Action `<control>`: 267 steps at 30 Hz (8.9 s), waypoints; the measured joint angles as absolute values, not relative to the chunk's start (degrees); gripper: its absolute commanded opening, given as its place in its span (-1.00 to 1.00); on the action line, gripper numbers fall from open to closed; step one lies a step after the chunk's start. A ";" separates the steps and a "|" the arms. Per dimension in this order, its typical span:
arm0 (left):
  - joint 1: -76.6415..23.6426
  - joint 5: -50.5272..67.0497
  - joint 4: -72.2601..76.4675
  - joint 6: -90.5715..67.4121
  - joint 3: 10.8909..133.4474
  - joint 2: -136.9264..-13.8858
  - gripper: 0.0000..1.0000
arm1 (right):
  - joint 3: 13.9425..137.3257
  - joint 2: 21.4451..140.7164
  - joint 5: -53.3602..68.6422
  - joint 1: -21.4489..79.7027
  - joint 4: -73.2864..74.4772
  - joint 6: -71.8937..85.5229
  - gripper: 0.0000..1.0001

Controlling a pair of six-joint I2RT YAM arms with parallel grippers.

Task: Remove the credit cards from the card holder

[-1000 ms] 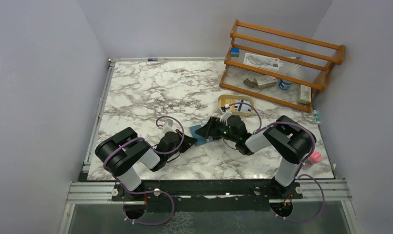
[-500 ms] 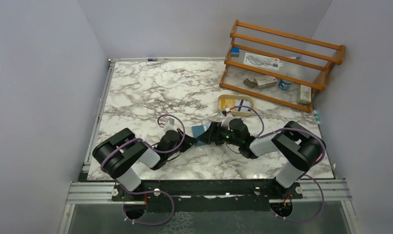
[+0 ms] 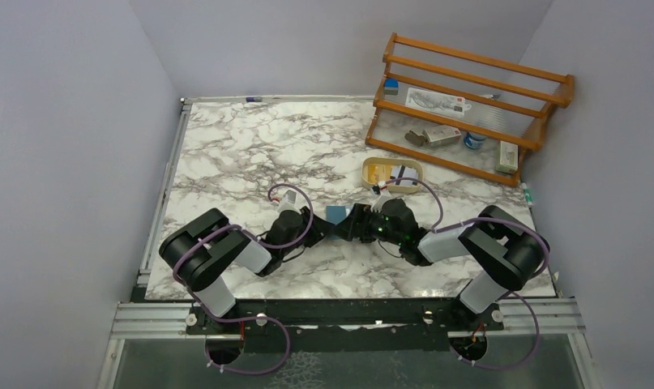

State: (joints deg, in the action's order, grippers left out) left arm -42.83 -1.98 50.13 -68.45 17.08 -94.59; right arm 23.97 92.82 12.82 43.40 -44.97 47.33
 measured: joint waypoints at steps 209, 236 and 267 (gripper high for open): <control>-34.46 21.74 65.58 -56.62 8.12 -88.47 -1.00 | 35.18 102.45 51.66 35.64 -55.13 47.16 0.63; -33.04 23.88 66.81 -56.55 8.58 -91.26 -1.00 | 32.73 101.08 55.07 29.15 -50.26 45.01 -0.98; -32.21 25.74 68.71 -56.36 9.47 -97.71 -1.00 | 58.37 99.44 30.48 10.20 -3.31 30.46 -0.99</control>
